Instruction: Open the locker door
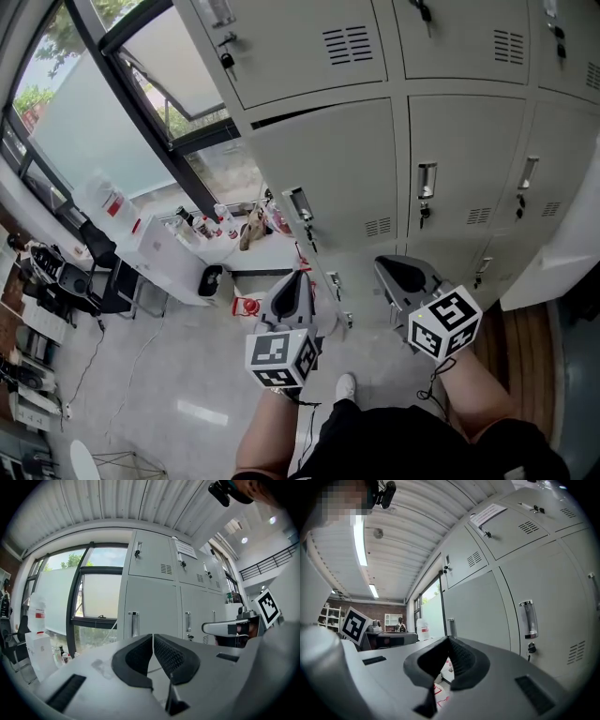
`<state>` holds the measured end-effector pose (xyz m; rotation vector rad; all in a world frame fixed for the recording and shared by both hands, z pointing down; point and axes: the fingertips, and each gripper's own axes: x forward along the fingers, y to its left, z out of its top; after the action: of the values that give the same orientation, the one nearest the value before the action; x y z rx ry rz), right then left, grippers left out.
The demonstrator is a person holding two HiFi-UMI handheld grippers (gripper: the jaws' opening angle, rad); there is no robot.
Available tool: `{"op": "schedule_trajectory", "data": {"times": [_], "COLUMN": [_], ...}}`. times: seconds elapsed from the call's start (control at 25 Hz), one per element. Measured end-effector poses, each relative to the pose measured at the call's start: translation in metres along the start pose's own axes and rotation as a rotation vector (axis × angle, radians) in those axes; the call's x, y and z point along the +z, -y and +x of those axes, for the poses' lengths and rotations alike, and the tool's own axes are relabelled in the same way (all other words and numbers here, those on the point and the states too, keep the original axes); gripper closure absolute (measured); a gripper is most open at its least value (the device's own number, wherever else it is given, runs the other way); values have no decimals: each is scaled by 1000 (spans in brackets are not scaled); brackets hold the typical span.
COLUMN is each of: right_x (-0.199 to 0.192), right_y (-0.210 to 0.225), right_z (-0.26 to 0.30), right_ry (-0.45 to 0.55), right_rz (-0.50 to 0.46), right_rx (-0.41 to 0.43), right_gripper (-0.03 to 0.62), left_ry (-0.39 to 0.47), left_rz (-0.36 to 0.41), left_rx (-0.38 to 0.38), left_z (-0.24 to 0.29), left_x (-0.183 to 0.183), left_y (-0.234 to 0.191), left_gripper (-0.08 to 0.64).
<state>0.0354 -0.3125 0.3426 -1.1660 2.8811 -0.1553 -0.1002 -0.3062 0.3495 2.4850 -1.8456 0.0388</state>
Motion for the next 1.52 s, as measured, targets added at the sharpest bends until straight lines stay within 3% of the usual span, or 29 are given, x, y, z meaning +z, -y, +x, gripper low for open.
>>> {"op": "schedule_trajectory", "data": {"times": [0.8,1.24,1.52], "right_x": [-16,-21,-23], "right_y": [37,50,57], "right_z": [67,79,82], "right_ry": [-58,-58,-50], "right_rz": [27,34,46], "right_rx": [-157,-222,-259], "right_gripper": [538,538,538], "left_ry": [-36,-25,-24], "left_rz": [-18,6,25], "left_rx": [-83,-118,-162], "left_z": [99,136,152], "left_x": [-10,-8,-8], "left_y": [-76,-89,-86], "left_gripper": [534,351,313]}}
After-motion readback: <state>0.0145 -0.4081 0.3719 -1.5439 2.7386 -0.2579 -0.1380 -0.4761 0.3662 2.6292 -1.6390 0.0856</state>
